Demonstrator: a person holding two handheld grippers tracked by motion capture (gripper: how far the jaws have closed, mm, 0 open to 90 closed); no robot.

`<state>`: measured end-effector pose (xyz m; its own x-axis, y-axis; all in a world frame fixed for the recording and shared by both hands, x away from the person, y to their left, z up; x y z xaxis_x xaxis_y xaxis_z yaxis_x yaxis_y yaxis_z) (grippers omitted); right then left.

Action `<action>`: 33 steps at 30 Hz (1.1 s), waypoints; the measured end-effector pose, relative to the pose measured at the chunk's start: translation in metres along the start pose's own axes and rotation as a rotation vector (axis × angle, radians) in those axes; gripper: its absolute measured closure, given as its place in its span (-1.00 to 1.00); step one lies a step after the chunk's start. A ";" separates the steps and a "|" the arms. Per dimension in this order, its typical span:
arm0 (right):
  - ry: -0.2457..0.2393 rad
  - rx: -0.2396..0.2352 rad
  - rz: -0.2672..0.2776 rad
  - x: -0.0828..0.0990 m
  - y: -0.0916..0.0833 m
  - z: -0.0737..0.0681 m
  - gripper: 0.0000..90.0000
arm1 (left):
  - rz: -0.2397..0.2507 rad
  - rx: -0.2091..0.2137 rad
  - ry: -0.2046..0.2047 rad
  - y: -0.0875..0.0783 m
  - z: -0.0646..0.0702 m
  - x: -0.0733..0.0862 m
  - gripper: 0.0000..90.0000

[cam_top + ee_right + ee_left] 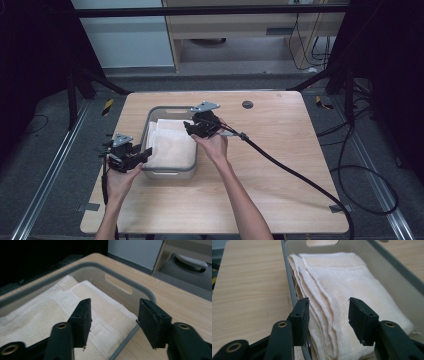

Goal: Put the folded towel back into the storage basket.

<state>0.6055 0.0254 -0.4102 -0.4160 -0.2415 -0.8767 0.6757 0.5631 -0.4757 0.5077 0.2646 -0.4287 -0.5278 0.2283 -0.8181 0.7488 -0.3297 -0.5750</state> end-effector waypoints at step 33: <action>0.078 0.085 0.094 0.079 -0.184 0.097 -0.65 | 0.130 0.012 0.075 -0.043 0.000 0.019 -0.40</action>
Point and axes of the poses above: each handheld gripper's, and its own axes: y roughly forward along the jaws, x roughly out of its underside, z roughly to its right, the point moved 3 cm from there along y, roughly forward along the jaws, and after that the axes turned 5 degrees about y, right-handed, at the moved point
